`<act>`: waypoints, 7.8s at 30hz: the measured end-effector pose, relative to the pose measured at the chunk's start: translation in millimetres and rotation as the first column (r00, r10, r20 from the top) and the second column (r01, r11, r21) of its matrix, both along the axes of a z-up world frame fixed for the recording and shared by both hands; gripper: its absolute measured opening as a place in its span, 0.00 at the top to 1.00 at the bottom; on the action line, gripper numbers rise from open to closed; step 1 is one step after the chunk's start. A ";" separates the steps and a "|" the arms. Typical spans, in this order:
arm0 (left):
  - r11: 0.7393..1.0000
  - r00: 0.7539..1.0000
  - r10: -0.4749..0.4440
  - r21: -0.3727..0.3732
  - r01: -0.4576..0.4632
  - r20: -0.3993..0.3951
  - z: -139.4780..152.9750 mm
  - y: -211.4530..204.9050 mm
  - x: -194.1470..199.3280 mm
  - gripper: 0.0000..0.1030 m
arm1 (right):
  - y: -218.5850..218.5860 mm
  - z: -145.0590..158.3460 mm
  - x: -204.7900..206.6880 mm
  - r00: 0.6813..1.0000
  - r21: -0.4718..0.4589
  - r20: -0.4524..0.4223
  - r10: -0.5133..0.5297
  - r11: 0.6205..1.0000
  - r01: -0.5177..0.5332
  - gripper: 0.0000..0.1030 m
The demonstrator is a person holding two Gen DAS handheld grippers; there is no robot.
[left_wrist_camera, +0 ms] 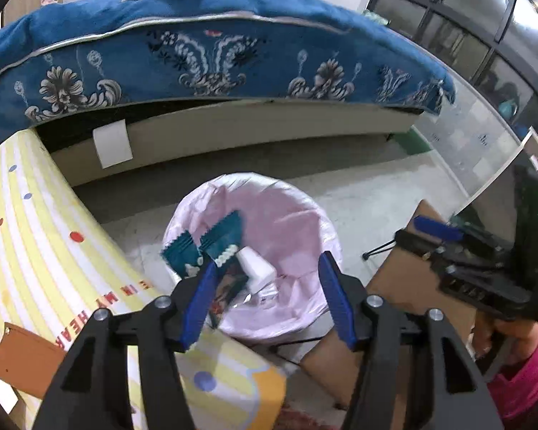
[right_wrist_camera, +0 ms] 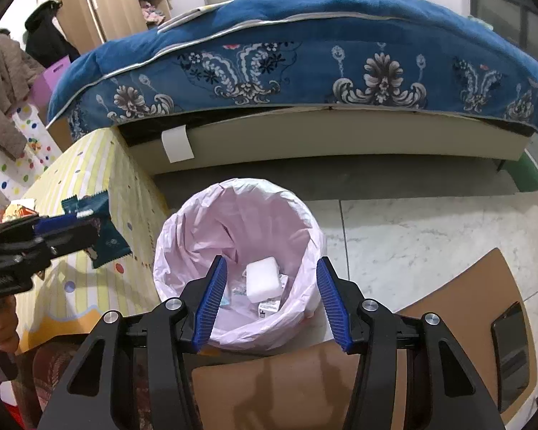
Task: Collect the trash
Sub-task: 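Return both tools to the table above the remaining items, then move the right tool over the red Ultraman card box, then grasp the thin white card edge with the right tool and lift it, then grasp the white gold-striped bag with the left tool while the right tool holds the card, then carry card and bag over the pink wastebasket and open both tools, then return both tools to the table above the remaining items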
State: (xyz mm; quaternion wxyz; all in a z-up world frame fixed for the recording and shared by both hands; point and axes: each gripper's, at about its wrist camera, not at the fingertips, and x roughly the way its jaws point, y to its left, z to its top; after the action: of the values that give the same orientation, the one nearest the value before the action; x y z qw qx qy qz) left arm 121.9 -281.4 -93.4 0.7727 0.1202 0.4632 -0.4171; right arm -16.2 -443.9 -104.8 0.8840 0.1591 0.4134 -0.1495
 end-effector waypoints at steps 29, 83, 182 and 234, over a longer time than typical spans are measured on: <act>0.993 0.992 0.115 -0.023 -0.114 0.056 22.0 92.6 -35.5 0.33 | 28.6 33.2 -10.0 0.997 0.000 0.065 0.044 0.999 -0.044 0.49; 0.619 0.599 0.769 -0.029 -0.785 0.220 47.4 391.3 -44.3 0.18 | 298.4 43.0 142.5 0.726 -0.170 -0.052 0.686 0.710 -0.683 0.28; 0.699 0.662 0.709 -0.117 -0.706 0.245 110.1 317.8 29.6 1.00 | 218.5 125.3 81.7 0.815 -0.085 0.321 0.482 0.872 -0.482 1.00; 0.987 0.981 0.051 0.138 -0.078 0.190 24.8 0.2 -13.9 0.33 | -0.3 33.9 35.9 0.992 0.132 0.124 0.008 0.991 -0.024 0.74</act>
State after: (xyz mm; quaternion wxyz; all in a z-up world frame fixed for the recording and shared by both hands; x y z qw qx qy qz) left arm 108.0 -281.1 -68.6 0.8148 0.1992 0.4218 -0.3443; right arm 19.7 -444.2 -70.8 0.8963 0.2234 0.3686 -0.1043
